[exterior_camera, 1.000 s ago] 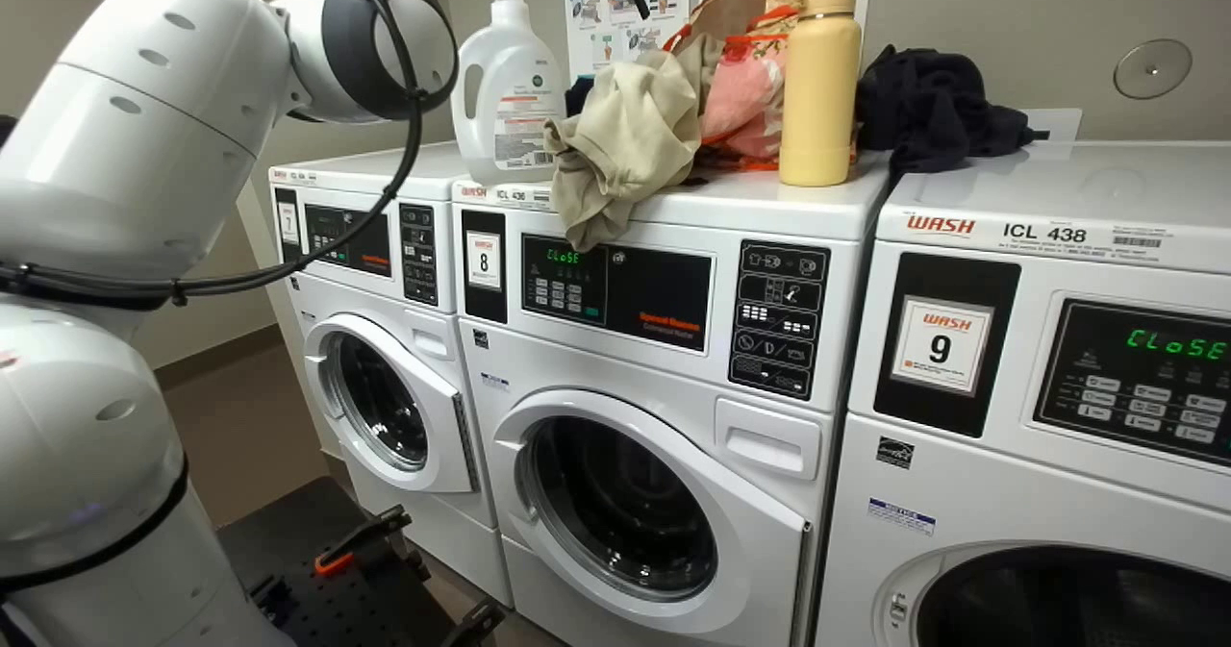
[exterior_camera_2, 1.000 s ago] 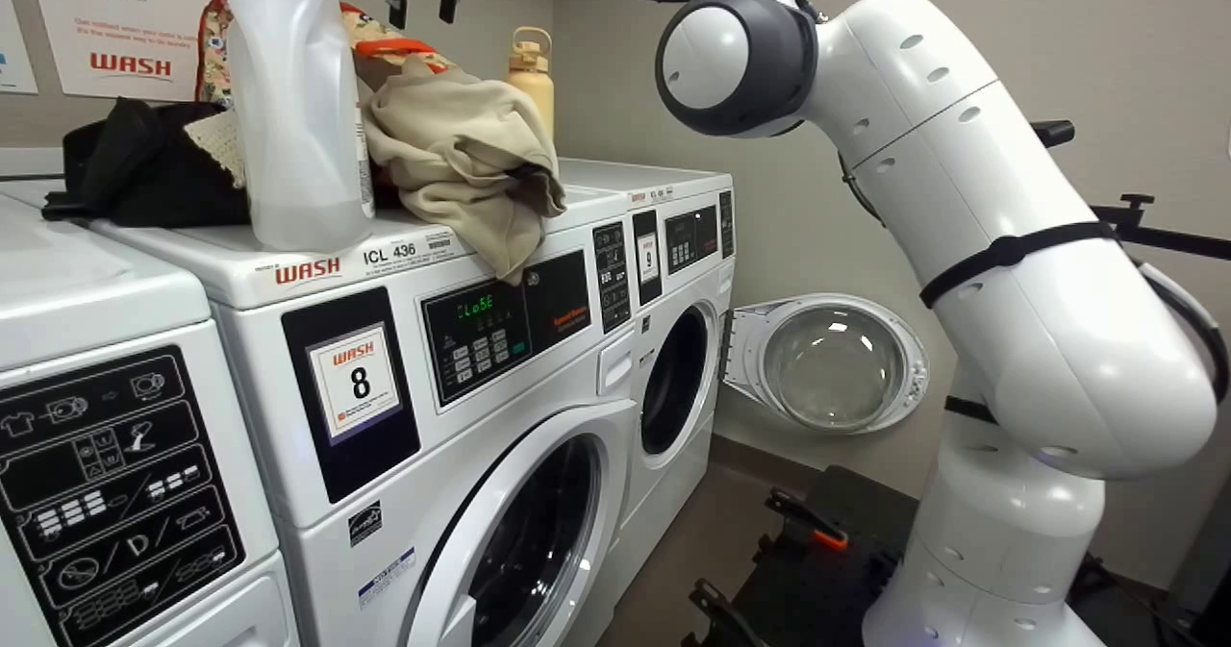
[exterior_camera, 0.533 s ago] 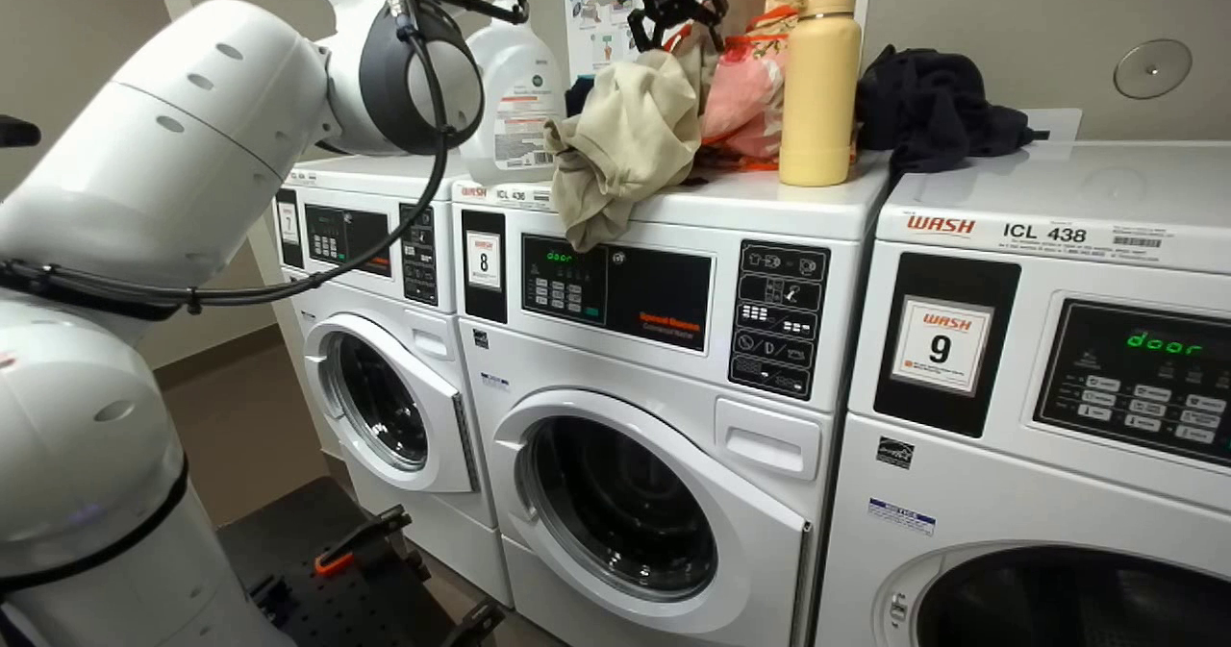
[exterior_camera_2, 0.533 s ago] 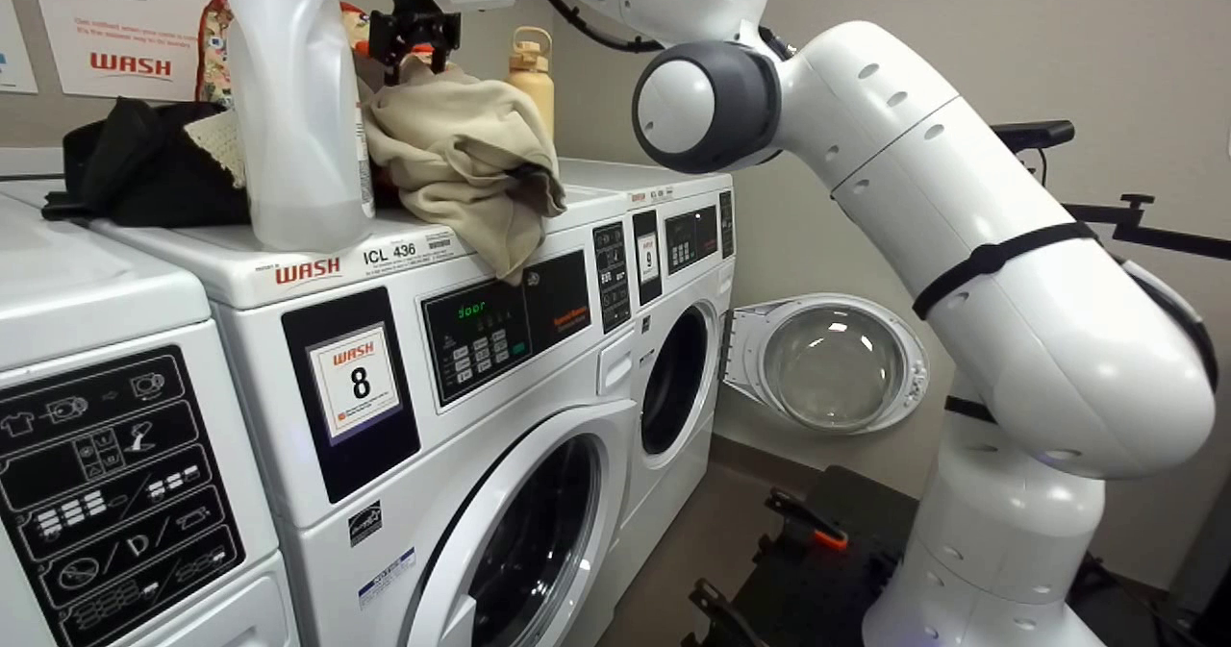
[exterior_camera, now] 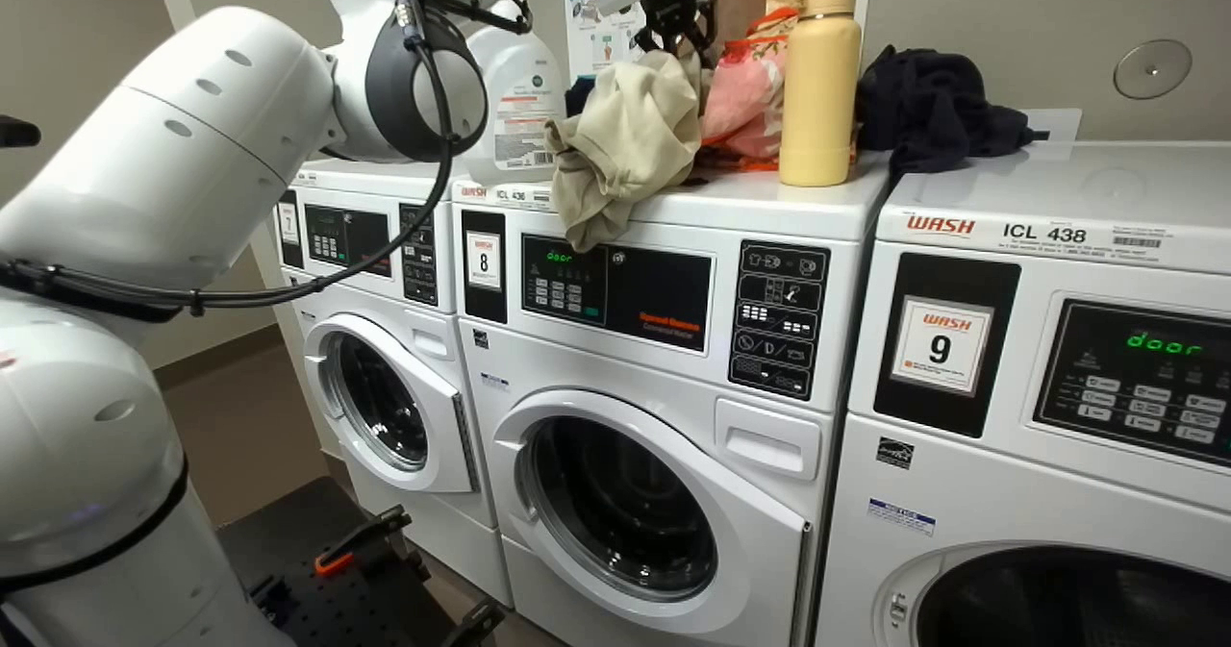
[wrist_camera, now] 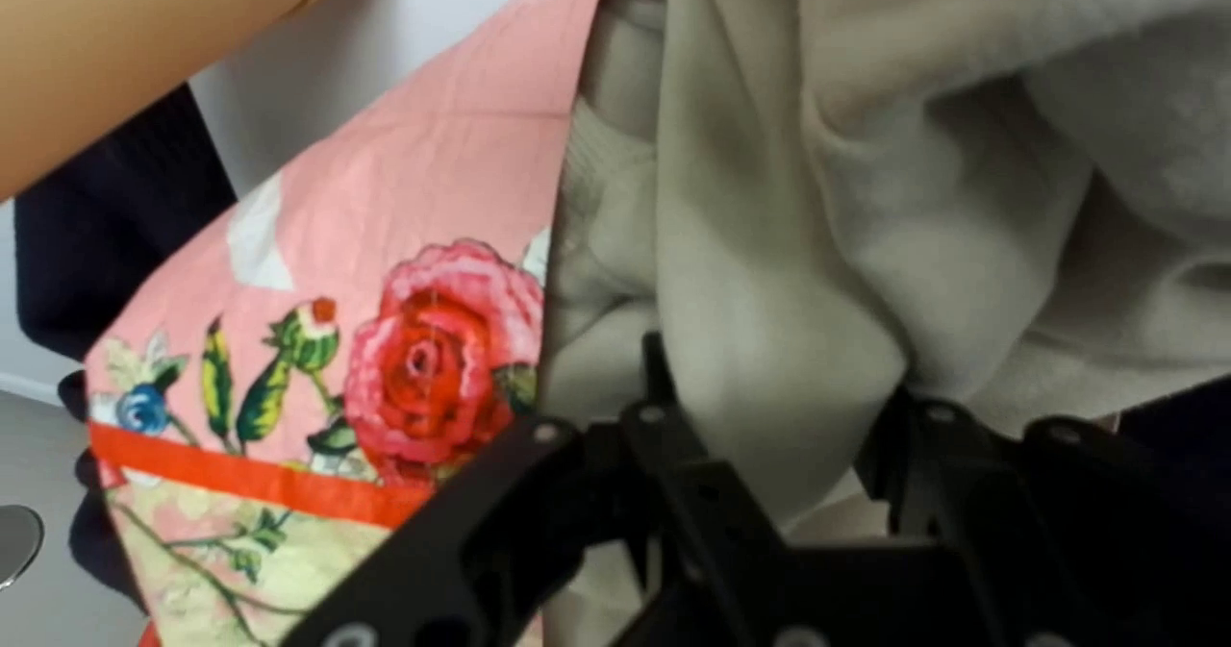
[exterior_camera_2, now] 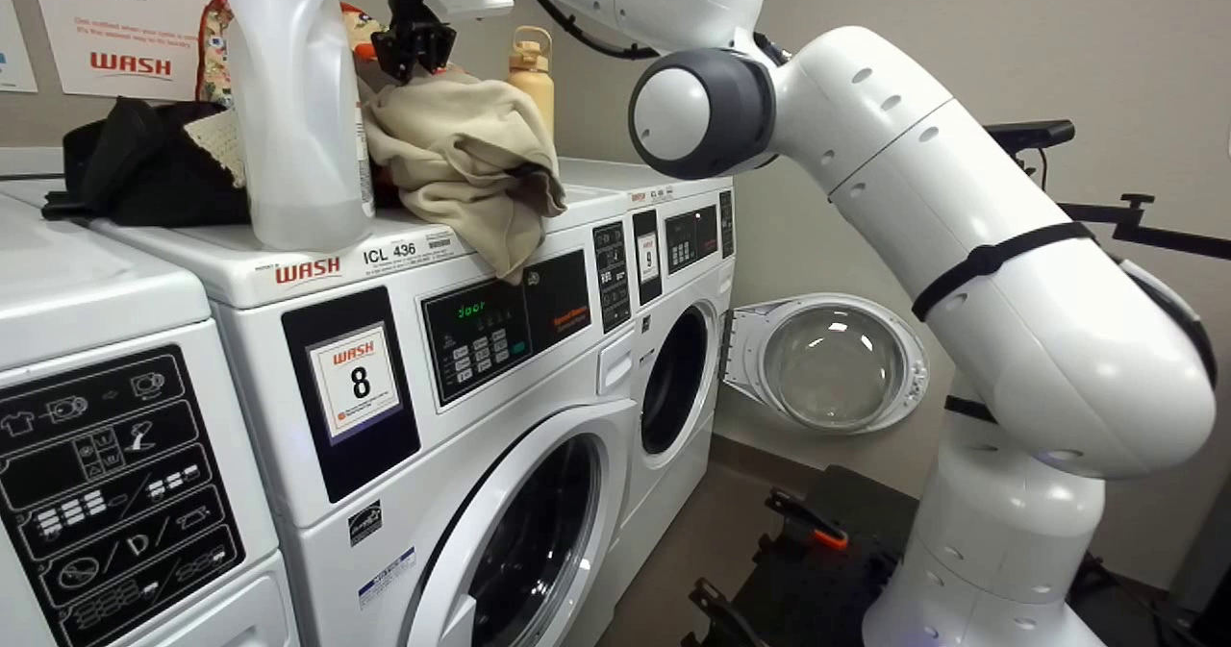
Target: Remove the beige clothing from the bag
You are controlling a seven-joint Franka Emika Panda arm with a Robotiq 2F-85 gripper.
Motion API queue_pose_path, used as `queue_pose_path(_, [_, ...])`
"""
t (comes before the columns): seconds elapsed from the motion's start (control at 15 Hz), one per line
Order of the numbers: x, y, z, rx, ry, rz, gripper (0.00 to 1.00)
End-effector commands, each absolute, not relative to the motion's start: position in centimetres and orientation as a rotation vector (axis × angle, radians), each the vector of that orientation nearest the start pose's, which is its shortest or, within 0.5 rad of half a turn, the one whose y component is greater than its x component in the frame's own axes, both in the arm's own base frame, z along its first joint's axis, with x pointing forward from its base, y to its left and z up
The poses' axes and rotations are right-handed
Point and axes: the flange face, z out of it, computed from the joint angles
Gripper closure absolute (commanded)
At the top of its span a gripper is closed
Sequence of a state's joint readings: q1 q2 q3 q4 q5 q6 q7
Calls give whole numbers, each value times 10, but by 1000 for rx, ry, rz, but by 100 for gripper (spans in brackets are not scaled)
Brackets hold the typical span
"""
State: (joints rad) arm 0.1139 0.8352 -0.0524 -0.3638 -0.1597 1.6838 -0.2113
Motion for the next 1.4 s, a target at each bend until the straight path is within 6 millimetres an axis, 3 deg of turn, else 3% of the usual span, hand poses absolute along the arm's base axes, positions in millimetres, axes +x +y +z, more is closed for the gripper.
queue_pose_path(0.0, [731, 55, 673, -3233, -430, -832, 87])
queue_pose_path(0.13, [725, 54, 686, -3219, -422, -855, 99])
queue_pose_path(0.53, [692, 40, 747, -3193, -357, -1000, 98])
queue_pose_path(0.87, [650, 27, 808, -3168, -310, -1114, 98])
queue_pose_path(1.13, [616, 20, 838, -3161, -320, -1080, 98])
queue_pose_path(1.33, [592, 17, 846, -3178, -352, -938, 98])
